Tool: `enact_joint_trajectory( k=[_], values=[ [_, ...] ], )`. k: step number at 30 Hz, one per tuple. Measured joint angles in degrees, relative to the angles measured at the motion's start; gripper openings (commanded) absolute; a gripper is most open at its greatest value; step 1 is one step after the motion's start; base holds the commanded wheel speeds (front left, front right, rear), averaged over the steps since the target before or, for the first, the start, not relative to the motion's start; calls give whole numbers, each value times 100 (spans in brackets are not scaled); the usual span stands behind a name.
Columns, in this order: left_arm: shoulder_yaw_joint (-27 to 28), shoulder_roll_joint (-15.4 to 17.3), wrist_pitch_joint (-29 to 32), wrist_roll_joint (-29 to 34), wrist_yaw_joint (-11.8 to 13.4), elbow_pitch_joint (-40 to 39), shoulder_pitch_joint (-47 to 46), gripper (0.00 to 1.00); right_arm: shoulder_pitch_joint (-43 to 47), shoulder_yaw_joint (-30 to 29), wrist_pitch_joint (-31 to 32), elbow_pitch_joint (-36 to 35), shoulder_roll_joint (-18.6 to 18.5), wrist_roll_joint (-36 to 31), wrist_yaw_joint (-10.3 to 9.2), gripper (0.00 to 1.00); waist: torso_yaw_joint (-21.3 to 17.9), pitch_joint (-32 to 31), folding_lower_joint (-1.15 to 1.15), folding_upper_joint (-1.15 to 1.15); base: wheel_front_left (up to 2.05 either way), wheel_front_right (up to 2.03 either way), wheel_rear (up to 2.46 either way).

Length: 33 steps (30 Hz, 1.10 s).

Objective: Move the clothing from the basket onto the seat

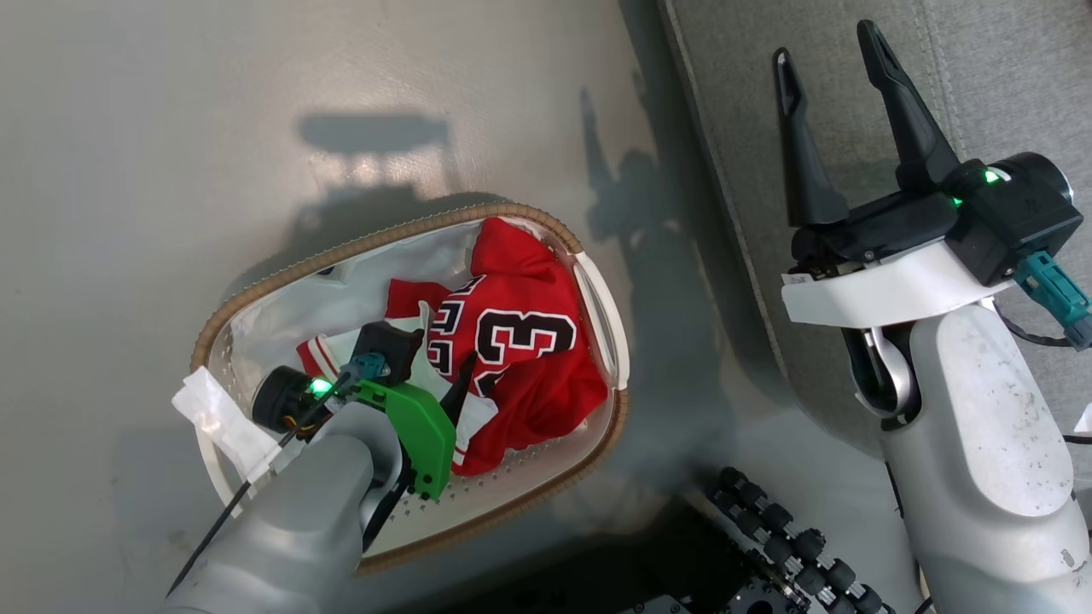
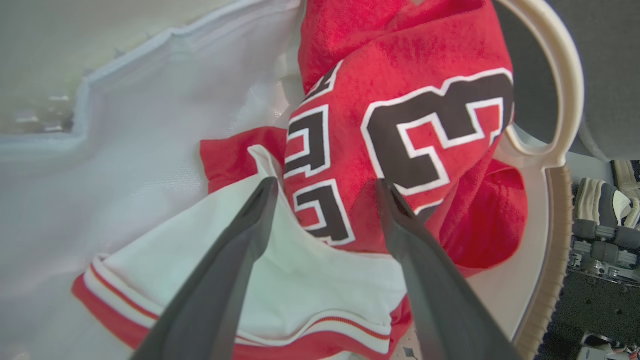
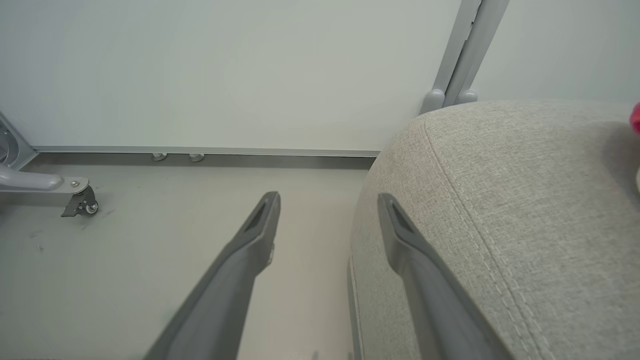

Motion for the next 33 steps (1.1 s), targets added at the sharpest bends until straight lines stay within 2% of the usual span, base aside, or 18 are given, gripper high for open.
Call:
enact_joint_trajectory(
  k=[5, 19, 20, 33],
  values=[
    [-302, 12, 77, -409, 0, 109, -185, 100, 1, -16, 0, -49, -7, -35, 0, 100, 38, 145, 0, 0, 0, 0, 0],
    [-1112, 20, 503, -1470, 0, -202, -470, 99, 7, -60, 0, -185, -56, -87, 0, 100, 131, 314, 0, 0, 0, 0, 0],
    [-1147, 22, 501, -1494, 0, -221, -478, 0, 7, -58, 0, -187, -56, -88, 0, 100, 129, 313, 0, 0, 0, 0, 0],
    [-1219, 121, -5, -2033, 0, -397, -431, 0, -84, -21, 0, 70, 2, 25, 0, 100, 15, -24, 0, 0, 0, 0, 0]
  ],
)
